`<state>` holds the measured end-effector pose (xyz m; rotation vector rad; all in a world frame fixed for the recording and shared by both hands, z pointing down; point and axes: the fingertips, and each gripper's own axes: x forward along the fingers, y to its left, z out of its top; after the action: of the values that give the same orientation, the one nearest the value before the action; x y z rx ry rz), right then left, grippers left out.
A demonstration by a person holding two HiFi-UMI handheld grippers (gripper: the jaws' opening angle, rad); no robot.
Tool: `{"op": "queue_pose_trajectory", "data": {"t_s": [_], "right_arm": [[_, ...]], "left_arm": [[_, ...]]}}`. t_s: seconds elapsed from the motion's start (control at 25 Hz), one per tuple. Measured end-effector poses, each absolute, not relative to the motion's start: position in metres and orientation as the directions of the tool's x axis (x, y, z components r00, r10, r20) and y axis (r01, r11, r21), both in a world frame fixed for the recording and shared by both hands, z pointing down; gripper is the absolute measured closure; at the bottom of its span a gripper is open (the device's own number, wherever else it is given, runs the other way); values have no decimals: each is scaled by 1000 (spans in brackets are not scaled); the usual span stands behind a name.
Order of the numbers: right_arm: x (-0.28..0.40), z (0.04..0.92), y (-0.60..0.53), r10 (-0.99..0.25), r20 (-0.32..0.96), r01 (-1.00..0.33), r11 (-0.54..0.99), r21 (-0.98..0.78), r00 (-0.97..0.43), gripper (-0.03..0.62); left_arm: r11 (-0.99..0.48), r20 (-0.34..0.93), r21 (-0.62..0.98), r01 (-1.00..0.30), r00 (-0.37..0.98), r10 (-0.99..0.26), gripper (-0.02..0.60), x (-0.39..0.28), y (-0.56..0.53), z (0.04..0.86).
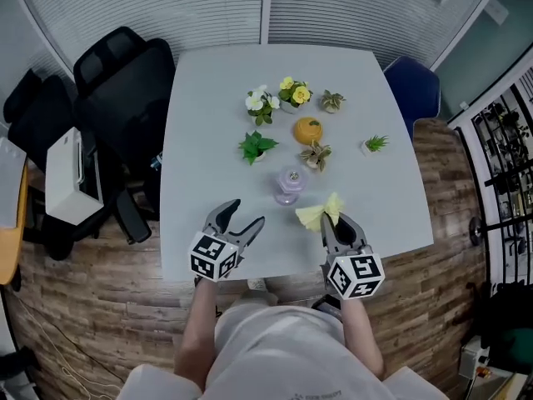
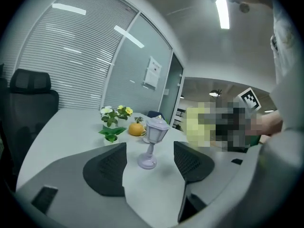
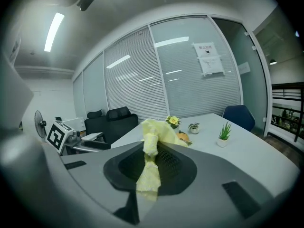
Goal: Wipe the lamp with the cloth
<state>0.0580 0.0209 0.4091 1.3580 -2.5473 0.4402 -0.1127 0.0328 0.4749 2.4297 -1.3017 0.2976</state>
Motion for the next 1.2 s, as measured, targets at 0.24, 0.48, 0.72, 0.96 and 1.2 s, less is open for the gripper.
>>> {"op": "queue_pose_trajectory", "data": {"t_s": [0.24,0.48,0.72,0.96,1.2], "right_arm": [[57,404,3,-781,326,-845,514,-149,-533,539],[63,400,-5,-779,319,-841,515,-165,-539,539],[57,405,-23,-760,310,-821,535,-200,-571,539],[46,403,-38,-708,305,-770,603,-206,-637,539],[44,409,-46,-661,323,-731,653,-197,-678,539]], "left_arm": [[-641,395,224,-734,670,-629,288,-101,10,502],[-720,441,199,-665,717,-540,288,-94,-9,518],[-794,502,166,-585,743,-443,288,-80,-20,541],[-852,575,130,-507,739,-352,288,-73,-30,568],[-884,614,123,-450,735,-288,288,-62,-44,591]]}}
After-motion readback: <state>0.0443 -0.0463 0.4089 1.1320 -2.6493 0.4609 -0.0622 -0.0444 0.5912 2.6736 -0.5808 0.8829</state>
